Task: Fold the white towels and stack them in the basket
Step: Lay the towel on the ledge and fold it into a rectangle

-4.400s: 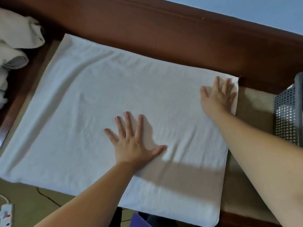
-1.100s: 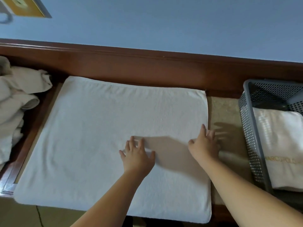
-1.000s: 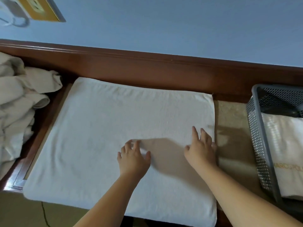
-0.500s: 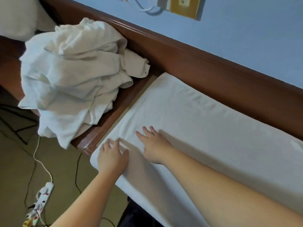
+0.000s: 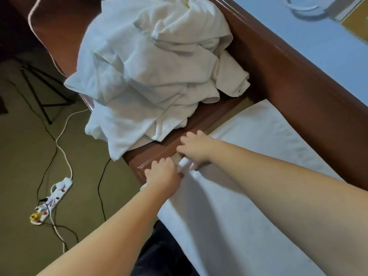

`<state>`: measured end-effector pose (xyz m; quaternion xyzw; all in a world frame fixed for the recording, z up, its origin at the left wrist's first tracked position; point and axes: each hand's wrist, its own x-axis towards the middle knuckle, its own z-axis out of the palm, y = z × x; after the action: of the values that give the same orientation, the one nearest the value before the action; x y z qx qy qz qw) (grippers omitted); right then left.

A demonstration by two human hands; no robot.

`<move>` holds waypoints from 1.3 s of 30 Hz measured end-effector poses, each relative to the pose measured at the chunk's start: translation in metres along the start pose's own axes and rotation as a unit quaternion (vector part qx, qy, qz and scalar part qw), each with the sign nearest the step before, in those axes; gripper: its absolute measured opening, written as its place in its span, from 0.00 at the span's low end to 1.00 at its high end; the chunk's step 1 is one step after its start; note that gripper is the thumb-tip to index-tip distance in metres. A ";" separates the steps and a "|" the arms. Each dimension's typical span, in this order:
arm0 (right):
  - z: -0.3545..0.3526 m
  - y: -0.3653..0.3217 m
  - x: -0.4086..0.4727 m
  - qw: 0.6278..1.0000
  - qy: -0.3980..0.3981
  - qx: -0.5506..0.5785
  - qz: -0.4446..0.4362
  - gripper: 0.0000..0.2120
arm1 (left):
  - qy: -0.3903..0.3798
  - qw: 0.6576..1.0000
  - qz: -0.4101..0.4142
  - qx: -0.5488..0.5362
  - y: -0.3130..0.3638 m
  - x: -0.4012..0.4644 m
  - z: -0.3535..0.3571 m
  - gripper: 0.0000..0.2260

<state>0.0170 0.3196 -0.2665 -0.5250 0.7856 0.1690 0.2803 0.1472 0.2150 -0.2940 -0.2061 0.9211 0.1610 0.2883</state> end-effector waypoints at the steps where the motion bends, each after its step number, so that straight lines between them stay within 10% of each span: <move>1: -0.002 0.006 0.002 1.000 -0.013 -0.014 -0.003 0.19 | -0.002 1.000 0.011 0.018 0.000 0.001 0.001 0.20; 10: 0.001 0.071 -0.014 0.993 -0.089 0.071 0.012 0.11 | 0.021 0.995 0.092 -0.039 -0.012 0.003 -0.002 0.14; 25: 0.085 0.170 -0.142 0.963 0.180 -0.058 0.193 0.06 | 0.302 0.901 0.308 -0.051 -0.021 -0.050 0.028 0.14; 39: 0.219 0.126 -0.303 0.904 0.257 -0.053 0.338 0.10 | 0.246 0.901 0.356 -0.019 0.074 -0.175 0.109 0.12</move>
<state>0.0473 0.7122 -0.2550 -0.2669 0.9507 0.1541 -0.0332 0.2942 0.3745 -0.2612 0.0973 0.9714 0.2146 -0.0284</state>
